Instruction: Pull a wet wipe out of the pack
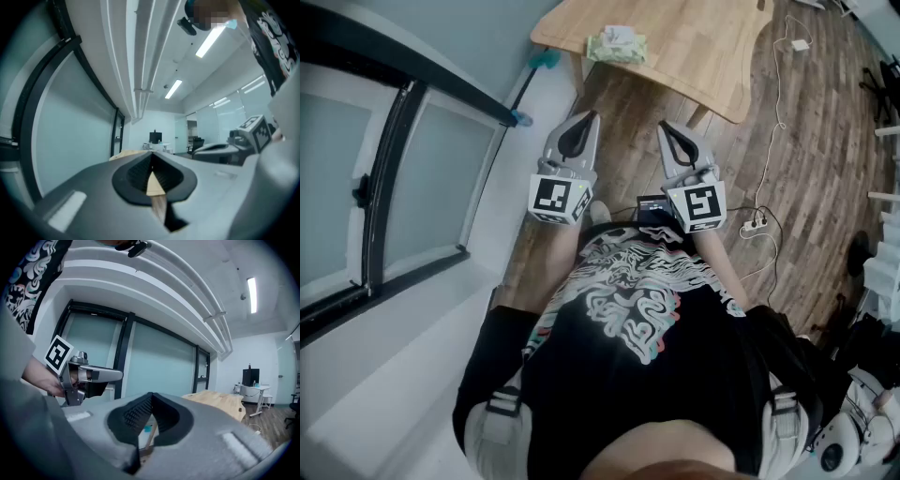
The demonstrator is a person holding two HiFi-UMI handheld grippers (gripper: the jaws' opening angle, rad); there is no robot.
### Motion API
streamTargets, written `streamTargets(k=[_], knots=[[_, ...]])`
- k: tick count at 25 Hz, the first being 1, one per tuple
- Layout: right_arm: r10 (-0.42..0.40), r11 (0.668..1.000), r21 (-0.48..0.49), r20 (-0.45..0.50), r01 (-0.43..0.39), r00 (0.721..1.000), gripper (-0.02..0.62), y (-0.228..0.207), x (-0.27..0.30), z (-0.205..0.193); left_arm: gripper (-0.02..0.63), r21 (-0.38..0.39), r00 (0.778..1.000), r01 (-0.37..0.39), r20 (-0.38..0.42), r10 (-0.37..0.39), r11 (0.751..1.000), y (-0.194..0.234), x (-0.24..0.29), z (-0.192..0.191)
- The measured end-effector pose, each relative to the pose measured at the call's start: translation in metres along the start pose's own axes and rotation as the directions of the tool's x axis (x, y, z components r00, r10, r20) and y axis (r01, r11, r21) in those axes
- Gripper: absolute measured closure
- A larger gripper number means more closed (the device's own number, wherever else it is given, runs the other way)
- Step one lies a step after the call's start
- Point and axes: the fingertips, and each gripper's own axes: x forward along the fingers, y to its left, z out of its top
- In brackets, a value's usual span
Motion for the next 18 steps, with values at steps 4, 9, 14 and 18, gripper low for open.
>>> streamTargets(k=[4,9,14,18], knots=[[0.002,1.0,0.001,0.002,-0.002,1.0,0.597,-0.01,-0.003,-0.003,0.618,0.025,1.0,-0.003,-0.015,0.003,1.0,-0.007,0.008,0.0],[0.008,1.0,0.003,0.012,-0.008,1.0,0.597,-0.024,-0.008,-0.007,0.617,0.067,0.999,-0.02,-0.036,0.022,0.998,-0.017,0.017,-0.006],[0.025,0.999,0.03,0.02,-0.025,1.0,0.597,-0.036,-0.015,-0.013,0.618,0.065,0.997,-0.03,-0.075,0.035,0.997,-0.028,0.024,-0.015],[0.034,0.999,0.031,0.04,-0.035,0.999,0.597,-0.043,-0.02,-0.016,0.618,0.065,0.995,-0.059,-0.076,0.064,0.996,-0.031,0.026,-0.016]])
